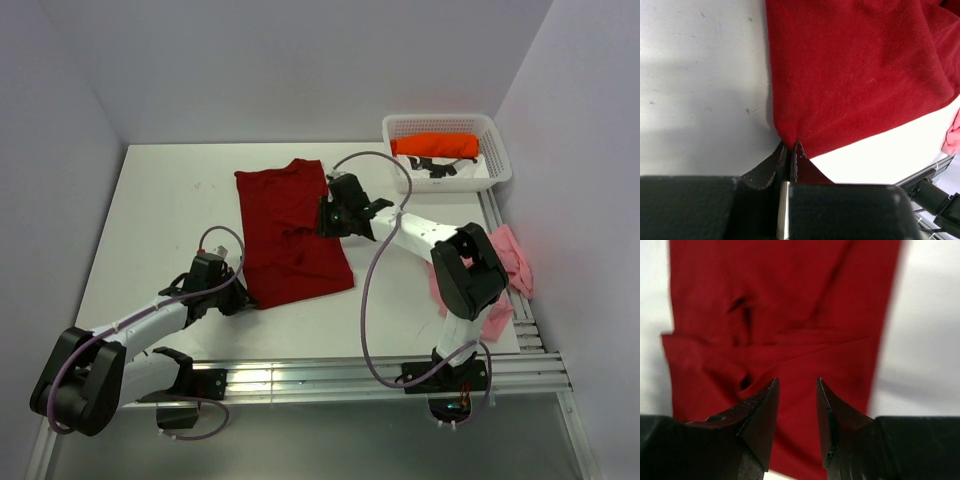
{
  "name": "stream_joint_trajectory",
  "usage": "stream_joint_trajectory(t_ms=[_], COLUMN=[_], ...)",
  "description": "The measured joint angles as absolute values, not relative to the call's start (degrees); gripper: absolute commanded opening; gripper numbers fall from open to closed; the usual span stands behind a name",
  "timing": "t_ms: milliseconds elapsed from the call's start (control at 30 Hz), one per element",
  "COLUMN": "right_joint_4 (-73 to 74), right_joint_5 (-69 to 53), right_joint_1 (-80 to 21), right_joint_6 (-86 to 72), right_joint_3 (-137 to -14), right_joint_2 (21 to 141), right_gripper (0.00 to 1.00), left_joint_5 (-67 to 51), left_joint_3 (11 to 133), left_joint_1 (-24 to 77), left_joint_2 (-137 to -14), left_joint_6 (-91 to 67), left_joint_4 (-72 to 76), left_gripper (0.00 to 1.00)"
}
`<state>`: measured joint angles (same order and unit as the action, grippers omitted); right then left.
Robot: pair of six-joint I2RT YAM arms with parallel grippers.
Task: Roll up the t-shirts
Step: Roll the tshirt
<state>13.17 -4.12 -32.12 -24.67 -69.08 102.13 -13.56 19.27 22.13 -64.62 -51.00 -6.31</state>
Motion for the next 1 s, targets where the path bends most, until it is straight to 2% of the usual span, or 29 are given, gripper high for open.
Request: stream_joint_trajectory(t_ms=[233, 267, 333, 667, 1000], right_joint_4=[17.76, 18.37, 19.84, 24.14, 25.30], right_joint_5=[-5.65, -5.72, -5.43, -2.33, -0.69], right_joint_1=[-39.18, -39.40, -39.88, -44.14, -45.78], right_joint_6=[-24.88, -25.17, -26.17, -28.10, -29.58], right_joint_3=[-73.06, -73.54, -74.56, -79.40, -79.83], right_joint_2=[104.25, 104.79, 105.65, 107.42, 112.49], right_gripper=[0.48, 0.66, 0.67, 0.61, 0.46], left_joint_5=[-13.39, -13.32, -13.19, -12.99, -12.99], left_joint_3=[19.33, 19.33, 19.38, 19.42, 19.42], left_joint_1=[22.35, 22.39, 22.50, 22.70, 22.74], left_joint_2=[-64.73, -64.73, -64.73, -64.75, -64.77], left_joint_6=[-51.40, -51.40, -51.40, -51.37, -51.37], left_joint_4=[-6.24, -6.24, -6.26, -6.26, -6.20], left_gripper=[0.05, 0.05, 0.05, 0.04, 0.04])
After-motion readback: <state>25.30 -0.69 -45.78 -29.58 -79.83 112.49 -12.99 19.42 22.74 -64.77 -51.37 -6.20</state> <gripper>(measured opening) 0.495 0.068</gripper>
